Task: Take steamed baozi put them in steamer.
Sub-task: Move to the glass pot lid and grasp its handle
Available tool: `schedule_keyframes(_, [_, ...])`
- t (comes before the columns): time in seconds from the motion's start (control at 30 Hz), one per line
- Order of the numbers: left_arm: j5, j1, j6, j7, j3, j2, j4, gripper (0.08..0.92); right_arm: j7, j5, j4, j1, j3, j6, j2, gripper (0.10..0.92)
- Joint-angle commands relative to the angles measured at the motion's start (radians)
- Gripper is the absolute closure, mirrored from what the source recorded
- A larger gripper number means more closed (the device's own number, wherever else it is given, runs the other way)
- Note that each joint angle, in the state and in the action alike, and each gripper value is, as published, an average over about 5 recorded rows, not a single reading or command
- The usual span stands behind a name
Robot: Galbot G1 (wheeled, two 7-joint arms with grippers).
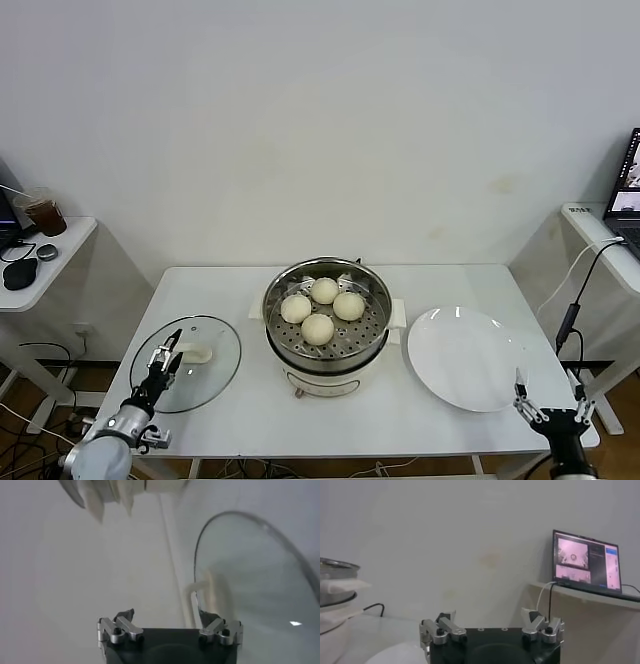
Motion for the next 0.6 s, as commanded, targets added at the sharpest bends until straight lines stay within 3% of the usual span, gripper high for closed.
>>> schedule_keyframes(0.03, [0.023,-0.094,0.000,0.018,0.018,0.005,0.111,0.180,-0.002,-0.005,-0.011,0.001,0.002,-0.001,0.006,0.203])
schedule_keyframes(0.13, [0.022,-0.106,-0.004,0.022,0.017,0.001,0.141,0.222,-0.004,-0.006,-0.016,0.005,0.007,-0.001,0.004,0.203])
schedule_keyframes(0.6, [-0.084,-0.118,-0.023,-0.023,0.019,0.010,0.192,0.623,-0.007,-0.006,-0.019,0.004,-0.004,0.000,0.000,0.203])
